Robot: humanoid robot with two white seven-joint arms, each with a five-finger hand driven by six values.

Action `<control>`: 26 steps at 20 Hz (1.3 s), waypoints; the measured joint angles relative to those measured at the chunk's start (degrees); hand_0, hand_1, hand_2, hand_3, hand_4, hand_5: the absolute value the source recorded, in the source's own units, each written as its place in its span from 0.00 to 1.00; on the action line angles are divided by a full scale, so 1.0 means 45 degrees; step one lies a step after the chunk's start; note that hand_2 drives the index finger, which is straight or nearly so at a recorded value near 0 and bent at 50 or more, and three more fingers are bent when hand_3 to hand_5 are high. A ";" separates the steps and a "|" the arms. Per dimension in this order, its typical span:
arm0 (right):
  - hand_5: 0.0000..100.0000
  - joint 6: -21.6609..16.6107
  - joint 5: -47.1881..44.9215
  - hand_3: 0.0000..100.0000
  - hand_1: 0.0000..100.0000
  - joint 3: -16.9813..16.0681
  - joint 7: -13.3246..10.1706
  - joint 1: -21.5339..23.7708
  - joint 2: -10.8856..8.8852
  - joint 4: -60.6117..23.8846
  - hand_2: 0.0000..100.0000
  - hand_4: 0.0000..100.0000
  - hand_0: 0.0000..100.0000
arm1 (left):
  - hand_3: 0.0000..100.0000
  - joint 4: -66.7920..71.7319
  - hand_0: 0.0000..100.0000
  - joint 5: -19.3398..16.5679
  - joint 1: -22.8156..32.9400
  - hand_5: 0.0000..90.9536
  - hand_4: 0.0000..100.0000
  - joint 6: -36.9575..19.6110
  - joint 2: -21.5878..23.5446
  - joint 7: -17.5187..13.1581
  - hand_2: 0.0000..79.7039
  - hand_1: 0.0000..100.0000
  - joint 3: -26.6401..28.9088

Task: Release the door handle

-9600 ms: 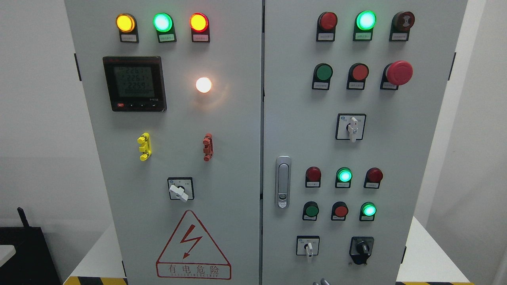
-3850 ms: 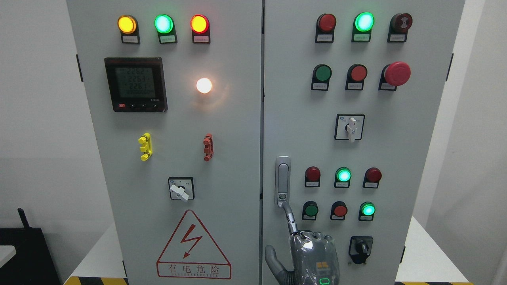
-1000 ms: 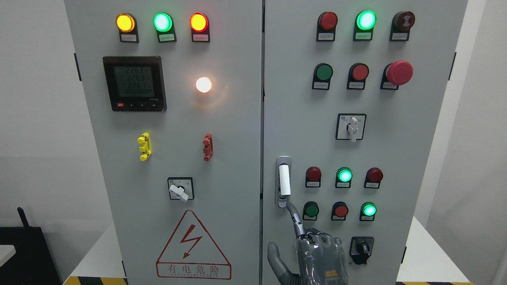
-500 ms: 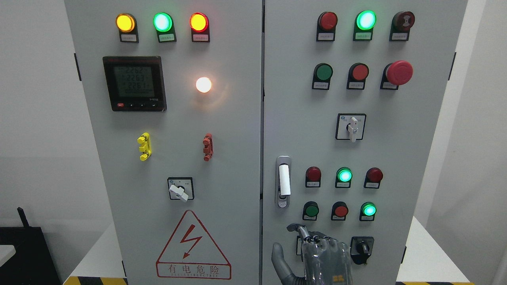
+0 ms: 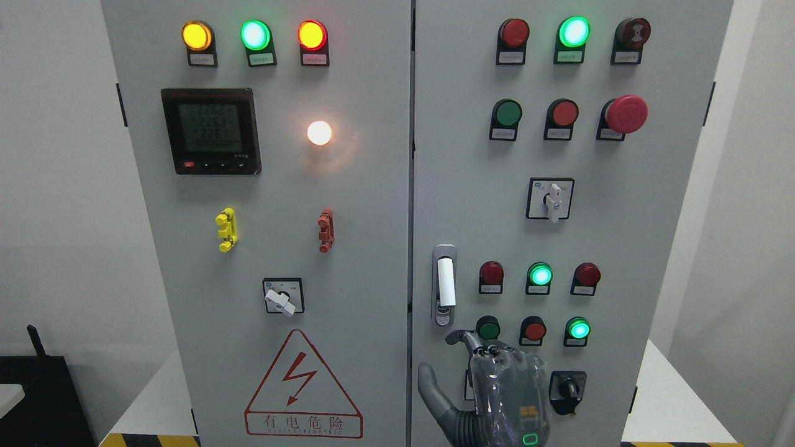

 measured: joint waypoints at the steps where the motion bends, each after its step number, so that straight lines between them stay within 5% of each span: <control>1: 0.96 0.0016 -0.0003 1.00 0.52 -0.0008 0.0029 -0.0053 0.0001 0.0002 1.00 1.00 0.25 | 0.00 0.0000 0.12 0.0000 0.0000 0.00 0.00 0.0000 0.0000 0.0000 0.00 0.39 0.0000; 12: 0.96 0.0266 -0.0064 1.00 0.49 -0.0073 0.0289 -0.0142 0.0004 0.0057 1.00 1.00 0.30 | 0.00 0.0000 0.12 0.0002 0.0000 0.00 0.00 0.0000 0.0000 0.0000 0.00 0.39 0.0000; 26: 0.96 0.1048 -0.0096 1.00 0.46 -0.0242 0.0584 -0.1584 0.0016 0.0524 1.00 1.00 0.32 | 0.00 0.0000 0.12 -0.0002 0.0000 0.00 0.00 0.0000 0.0000 0.0000 0.00 0.39 0.0000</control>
